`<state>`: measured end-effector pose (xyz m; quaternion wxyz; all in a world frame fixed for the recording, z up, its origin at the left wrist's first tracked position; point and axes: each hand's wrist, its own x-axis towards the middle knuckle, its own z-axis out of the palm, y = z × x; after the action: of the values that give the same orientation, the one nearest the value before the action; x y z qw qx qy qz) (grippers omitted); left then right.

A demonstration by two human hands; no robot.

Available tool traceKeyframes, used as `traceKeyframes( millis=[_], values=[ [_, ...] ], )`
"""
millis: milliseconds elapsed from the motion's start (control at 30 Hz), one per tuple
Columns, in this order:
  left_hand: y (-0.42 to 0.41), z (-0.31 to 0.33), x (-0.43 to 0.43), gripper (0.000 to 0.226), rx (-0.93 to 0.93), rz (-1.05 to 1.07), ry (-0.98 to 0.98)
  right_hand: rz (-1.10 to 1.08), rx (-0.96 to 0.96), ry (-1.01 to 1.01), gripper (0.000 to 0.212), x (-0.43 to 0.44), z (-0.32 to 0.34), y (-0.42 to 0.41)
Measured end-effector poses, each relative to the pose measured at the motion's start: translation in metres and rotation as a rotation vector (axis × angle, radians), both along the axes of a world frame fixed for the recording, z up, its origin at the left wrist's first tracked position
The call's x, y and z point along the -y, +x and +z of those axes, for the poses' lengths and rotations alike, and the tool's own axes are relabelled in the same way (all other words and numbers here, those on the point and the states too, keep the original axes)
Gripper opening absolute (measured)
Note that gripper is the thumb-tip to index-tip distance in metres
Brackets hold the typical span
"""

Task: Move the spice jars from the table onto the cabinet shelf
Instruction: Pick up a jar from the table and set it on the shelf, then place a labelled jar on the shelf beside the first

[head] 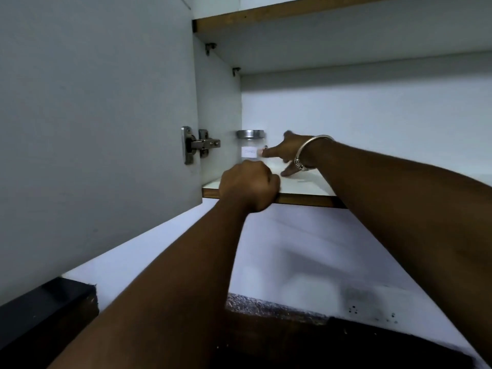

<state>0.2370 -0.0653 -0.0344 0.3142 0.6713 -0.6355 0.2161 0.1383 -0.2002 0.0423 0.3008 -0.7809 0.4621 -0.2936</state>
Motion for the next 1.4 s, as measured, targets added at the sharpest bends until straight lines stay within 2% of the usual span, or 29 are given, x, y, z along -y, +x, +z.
traceKeyframes(
  millis=[67,167,267,367,433,500,600,700,800,900,967,1033,1133,1233,1400],
  values=[
    [-0.003,0.001,-0.006,0.059,-0.014,0.025,0.022,0.036,-0.111,-0.004,0.047,-0.031,-0.010,-0.032],
    [-0.012,0.003,-0.019,0.044,-0.043,0.056,0.068,0.000,-0.114,-0.170,0.036,-0.088,-0.033,-0.075],
    [-0.045,-0.012,-0.046,0.031,-0.132,-0.061,-0.133,-0.020,0.095,-0.280,0.025,-0.144,-0.051,-0.116],
    [-0.107,-0.045,-0.090,0.039,-0.326,-0.373,-0.402,-0.049,0.315,-0.361,0.018,-0.193,-0.079,-0.154],
    [-0.151,-0.090,-0.128,0.040,-0.471,-0.518,-0.458,-0.044,0.472,-0.348,0.011,-0.228,-0.121,-0.185],
    [-0.182,-0.141,-0.161,0.037,-0.644,-0.628,-0.429,-0.046,0.565,-0.344,0.006,-0.258,-0.176,-0.210],
    [-0.207,-0.228,-0.207,0.029,-0.717,-0.710,-0.352,-0.107,0.579,-0.372,0.005,-0.296,-0.270,-0.236],
    [-0.219,-0.316,-0.244,0.029,-0.698,-0.688,-0.200,-0.148,0.469,-0.339,0.014,-0.334,-0.368,-0.255],
    [-0.221,-0.395,-0.276,0.035,-0.729,-0.610,0.086,-0.108,0.277,-0.201,0.017,-0.364,-0.452,-0.271],
    [-0.210,-0.452,-0.297,0.038,-0.602,-0.511,0.359,0.041,0.045,0.039,0.030,-0.381,-0.514,-0.278],
    [-0.203,-0.475,-0.309,0.037,-0.545,-0.440,0.512,0.155,-0.127,0.187,0.051,-0.393,-0.547,-0.271],
    [-0.200,-0.488,-0.323,0.041,-0.527,-0.380,0.573,0.171,-0.271,0.267,0.077,-0.408,-0.577,-0.261],
    [-0.199,-0.499,-0.339,0.048,-0.593,-0.289,0.585,0.132,-0.323,0.333,0.099,-0.420,-0.604,-0.247],
    [-0.199,-0.507,-0.347,0.038,-0.658,-0.225,0.619,0.147,-0.329,0.314,0.094,-0.414,-0.613,-0.237],
    [-0.198,-0.503,-0.341,0.040,-0.724,-0.306,0.589,0.115,-0.233,0.339,0.079,-0.402,-0.608,-0.244]
  ],
)
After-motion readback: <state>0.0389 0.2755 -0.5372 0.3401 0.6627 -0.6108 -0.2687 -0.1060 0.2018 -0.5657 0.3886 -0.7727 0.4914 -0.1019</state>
